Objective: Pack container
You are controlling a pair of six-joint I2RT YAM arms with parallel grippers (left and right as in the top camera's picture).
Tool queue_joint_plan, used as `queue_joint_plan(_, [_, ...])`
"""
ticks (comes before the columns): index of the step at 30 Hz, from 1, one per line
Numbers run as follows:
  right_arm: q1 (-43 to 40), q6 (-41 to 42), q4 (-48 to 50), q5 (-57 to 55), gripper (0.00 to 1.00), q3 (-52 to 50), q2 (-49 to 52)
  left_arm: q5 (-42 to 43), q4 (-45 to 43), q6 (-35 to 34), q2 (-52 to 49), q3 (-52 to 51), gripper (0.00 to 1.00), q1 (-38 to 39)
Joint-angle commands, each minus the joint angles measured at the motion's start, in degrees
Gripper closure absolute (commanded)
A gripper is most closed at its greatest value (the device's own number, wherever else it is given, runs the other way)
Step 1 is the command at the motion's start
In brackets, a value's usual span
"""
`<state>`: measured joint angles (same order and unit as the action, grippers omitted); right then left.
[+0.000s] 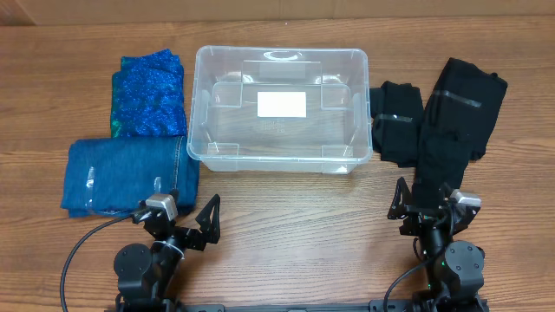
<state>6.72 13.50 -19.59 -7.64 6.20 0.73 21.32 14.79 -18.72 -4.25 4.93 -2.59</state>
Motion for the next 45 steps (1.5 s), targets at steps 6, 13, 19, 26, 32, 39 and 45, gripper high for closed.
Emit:
queue_joint_plan(6, [-0.4, 0.2, 0.3, 0.2, 0.0, -0.3, -0.5, -17.8, 19.0, -0.8, -18.1, 33.2, 0.0, 0.4])
queue_joint_plan(13, [-0.4, 0.2, 0.3, 0.2, 0.0, -0.3, -0.5, -20.0, 41.0, 18.3, -47.1, 63.6, 0.0, 0.4])
queue_joint_plan(19, [-0.4, 0.2, 0.3, 0.2, 0.0, -0.3, -0.5, -24.4, 44.2, 8.8, -61.3, 68.0, 0.0, -11.8])
queue_joint_plan(26, [-0.4, 0.2, 0.3, 0.2, 0.0, -0.3, -0.5, -0.3, 43.6, 9.7, -79.2, 68.0, 0.0, -43.0])
queue_joint_plan(32, [-0.4, 0.2, 0.3, 0.2, 0.0, -0.3, -0.5, 15.7, 38.3, 17.1, -95.6, 68.0, 0.0, -54.9])
queue_joint_plan(39, [-0.4, 0.2, 0.3, 0.2, 0.0, -0.3, -0.5, 18.5, 31.3, 23.9, -107.0, 68.0, 0.0, -53.6])
queue_joint_plan(45, [-0.4, 0.2, 0.3, 0.2, 0.0, -0.3, -0.5, 16.0, 26.8, 24.3, -113.3, 68.0, 0.0, -48.7])
